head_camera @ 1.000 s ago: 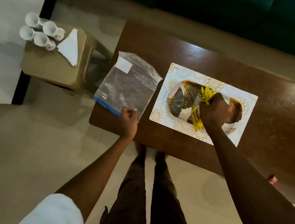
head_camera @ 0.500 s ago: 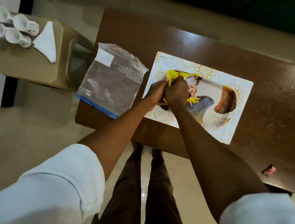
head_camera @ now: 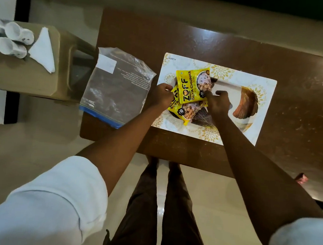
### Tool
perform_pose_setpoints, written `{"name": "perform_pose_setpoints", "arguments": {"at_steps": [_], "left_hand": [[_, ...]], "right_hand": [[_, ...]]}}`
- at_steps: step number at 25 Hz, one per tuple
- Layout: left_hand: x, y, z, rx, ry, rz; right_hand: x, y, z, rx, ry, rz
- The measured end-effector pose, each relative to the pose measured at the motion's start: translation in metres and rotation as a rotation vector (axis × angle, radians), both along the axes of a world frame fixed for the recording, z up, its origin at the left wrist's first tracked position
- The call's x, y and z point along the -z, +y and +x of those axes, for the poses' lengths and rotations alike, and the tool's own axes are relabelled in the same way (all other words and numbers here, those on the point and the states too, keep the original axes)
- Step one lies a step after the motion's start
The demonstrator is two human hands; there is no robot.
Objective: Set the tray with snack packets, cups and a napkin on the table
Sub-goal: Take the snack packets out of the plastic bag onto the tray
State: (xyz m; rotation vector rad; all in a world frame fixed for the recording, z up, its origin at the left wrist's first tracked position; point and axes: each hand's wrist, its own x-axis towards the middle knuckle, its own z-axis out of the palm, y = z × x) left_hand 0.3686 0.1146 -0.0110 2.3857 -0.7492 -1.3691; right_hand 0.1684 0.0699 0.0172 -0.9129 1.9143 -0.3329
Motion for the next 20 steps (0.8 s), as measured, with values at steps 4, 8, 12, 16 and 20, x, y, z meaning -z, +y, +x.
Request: {"name": "perform_pose_setpoints", "arguments": {"at_steps": [4, 8, 12, 16, 20], "left_hand": [[-0.025, 0.009, -0.012, 0.078, -0.056, 0.018], [-0.024, 0.027, -0.017, -0.015, -0.108, -0.021], [-0.024, 0.029, -0.029, -0.022, -0.088, 0.001], [-0.022, 0.029, -0.026, -0.039, -0.056, 0.020], [-0.028, 0.033, -0.031, -0.022, -0.179, -0.019]], "right_hand": [[0.013, 0.005, 0.005, 0.011, -0.021, 0.012], [0.014, 0.015, 0.003, 0.068, -0.036, -0.025], [0.011, 0.029, -0.002, 0.009, -0.083, -0.018], [0.013, 0.030, -0.005, 0.017, -0.108, -0.009], [0.012, 0.029, -0.004, 0.076, -0.107, 0.009]]}}
